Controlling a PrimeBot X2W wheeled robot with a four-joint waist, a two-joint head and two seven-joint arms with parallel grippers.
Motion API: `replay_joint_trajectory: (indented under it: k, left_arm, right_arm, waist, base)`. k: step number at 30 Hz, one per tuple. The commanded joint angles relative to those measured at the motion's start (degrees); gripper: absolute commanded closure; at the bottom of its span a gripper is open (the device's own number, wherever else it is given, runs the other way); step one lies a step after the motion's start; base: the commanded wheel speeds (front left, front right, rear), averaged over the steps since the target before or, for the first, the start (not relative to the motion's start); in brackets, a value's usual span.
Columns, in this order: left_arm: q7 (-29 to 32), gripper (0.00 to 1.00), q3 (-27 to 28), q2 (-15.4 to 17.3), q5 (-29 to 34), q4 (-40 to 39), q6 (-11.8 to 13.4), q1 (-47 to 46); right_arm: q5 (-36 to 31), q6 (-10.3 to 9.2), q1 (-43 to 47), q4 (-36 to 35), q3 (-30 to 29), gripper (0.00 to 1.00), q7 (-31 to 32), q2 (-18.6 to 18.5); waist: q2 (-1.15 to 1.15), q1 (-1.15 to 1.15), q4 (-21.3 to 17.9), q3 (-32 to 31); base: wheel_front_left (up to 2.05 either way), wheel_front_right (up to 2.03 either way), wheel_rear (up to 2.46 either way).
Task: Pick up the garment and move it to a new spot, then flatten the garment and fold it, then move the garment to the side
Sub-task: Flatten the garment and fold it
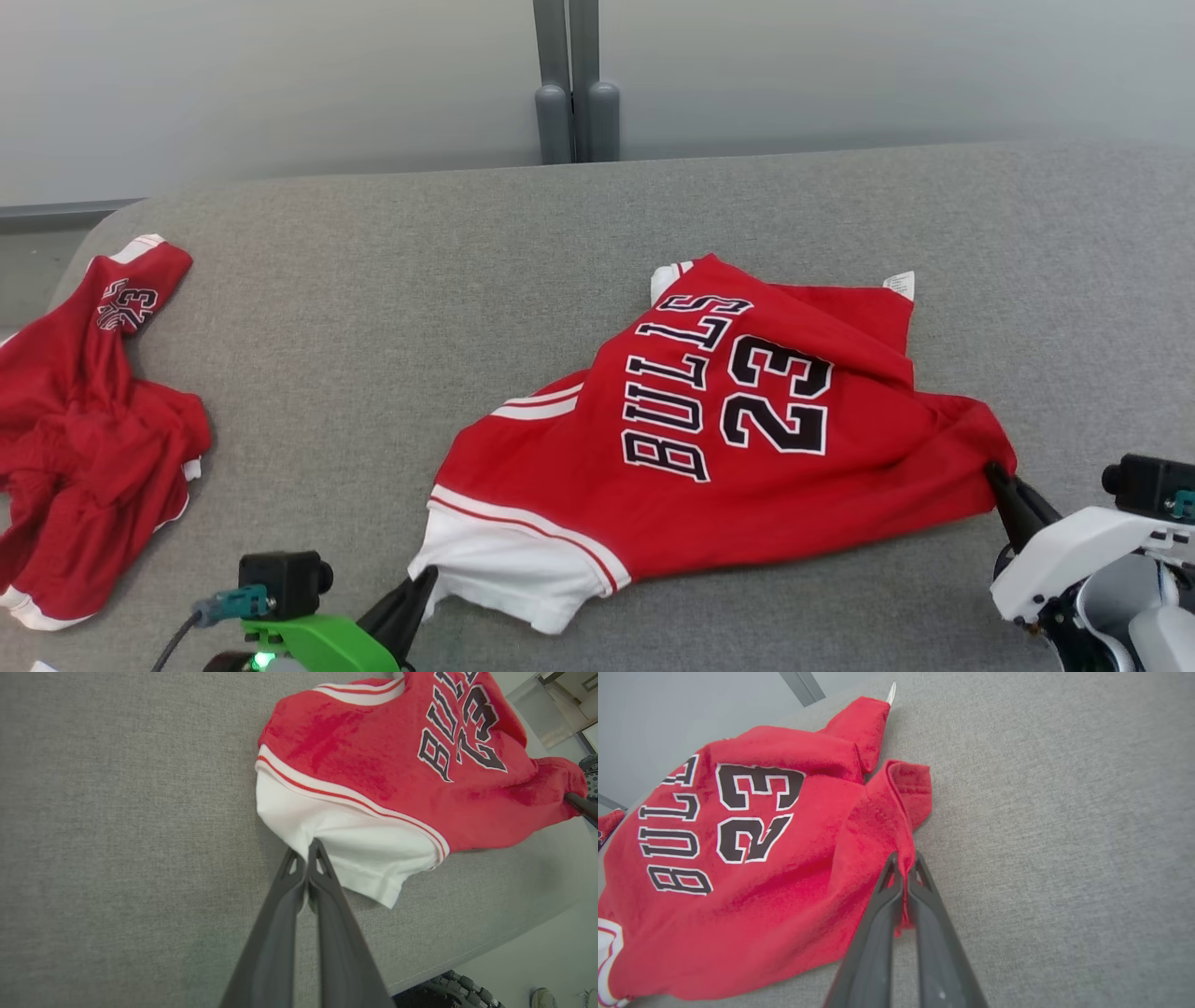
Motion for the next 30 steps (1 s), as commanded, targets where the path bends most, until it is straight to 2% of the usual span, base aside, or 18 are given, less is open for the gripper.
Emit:
replay_joint_trajectory:
  k: [1,4,9,13,21,30]
  left_arm:
    - [-0.62,1.0,-0.03,0.72,0.06,-1.01,-0.13,-1.64]
    - [-1.94,1.0,-0.31,2.52,1.26,-1.99,-0.14,-5.09]
    - [-4.18,1.0,-1.4,5.08,2.25,0.39,-0.15,-15.16]
    - [-5.71,1.0,-2.89,6.54,0.87,4.13,-0.14,-26.78]
    - [-7.1,1.0,-9.08,7.4,-2.35,18.15,-0.08,-52.43]
    - [-12.25,1.0,-11.94,10.13,-3.01,28.11,-0.08,-78.16]
  right_arm:
    - [-0.19,0.03,-1.19,-1.49,-0.01,1.0,-1.14,-0.28]
    - [0.51,0.03,-4.06,-4.57,0.83,1.0,-2.91,0.39]
    - [1.14,0.03,-12.83,-5.47,2.8,1.0,-4.73,1.07]
    - [1.9,0.03,-22.63,-1.11,3.75,1.0,-5.06,0.75]
    - [6.28,0.03,-45.38,10.91,6.58,1.0,-5.34,0.46]
    - [9.55,0.03,-69.14,19.08,9.24,1.0,-8.2,-0.9]
  waist:
    - [0.0,0.0,-0.08,0.1]
    - [0.0,0.0,-0.38,0.79]
    - [0.0,0.0,-1.07,4.26]
    - [0.0,0.0,-0.7,8.55]
    - [0.0,0.0,-0.33,15.87]
    - [0.0,0.0,-0.66,24.6]
  base:
    - [0.0,0.0,0.0]
    - [0.0,0.0,0.0]
    - [0.0,0.0,0.0]
    - [0.0,0.0,0.0]
    - [0.0,0.0,0.0]
    - [0.0,0.0,0.0]
